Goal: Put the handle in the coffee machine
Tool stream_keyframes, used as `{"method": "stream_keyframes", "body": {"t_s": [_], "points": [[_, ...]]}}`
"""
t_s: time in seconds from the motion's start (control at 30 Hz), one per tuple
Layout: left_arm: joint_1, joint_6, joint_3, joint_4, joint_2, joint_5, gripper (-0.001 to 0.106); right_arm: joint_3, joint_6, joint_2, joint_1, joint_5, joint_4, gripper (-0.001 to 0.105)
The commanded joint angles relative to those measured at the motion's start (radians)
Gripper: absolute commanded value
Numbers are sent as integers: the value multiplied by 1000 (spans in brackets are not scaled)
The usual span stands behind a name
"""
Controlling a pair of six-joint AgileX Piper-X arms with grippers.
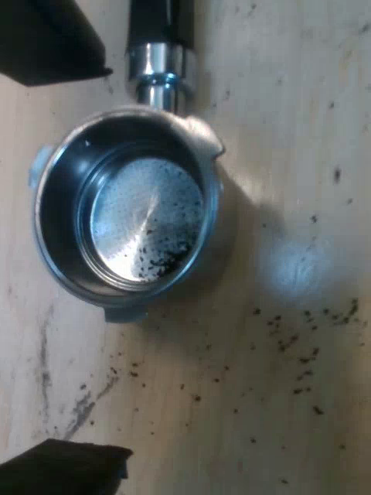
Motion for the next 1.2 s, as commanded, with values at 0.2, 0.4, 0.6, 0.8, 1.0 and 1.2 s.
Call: {"method": "stream_keyframes", "body": {"t_s": [0.2, 0.4, 0.6, 0.8, 1.0, 1.2], "points": [[1, -13, -4, -5, -1, 24, 77, 6, -54, 47, -2, -15, -53, 95], [1, -13, -4, -5, -1, 24, 77, 6, -78, 109, -2, -24, -86, 95], [1, -13, -4, -5, -1, 24, 77, 6, -106, 132, -2, -40, -111, 95], [1, -13, -4, -5, -1, 24, 77, 6, -130, 155, -2, -45, -104, 95], [1, -13, -4, -5, -1, 24, 77, 6, -142, 156, -2, -45, -104, 94], [1, -13, -4, -5, -1, 24, 77, 6, -170, 156, -2, -38, -104, 50]]}}
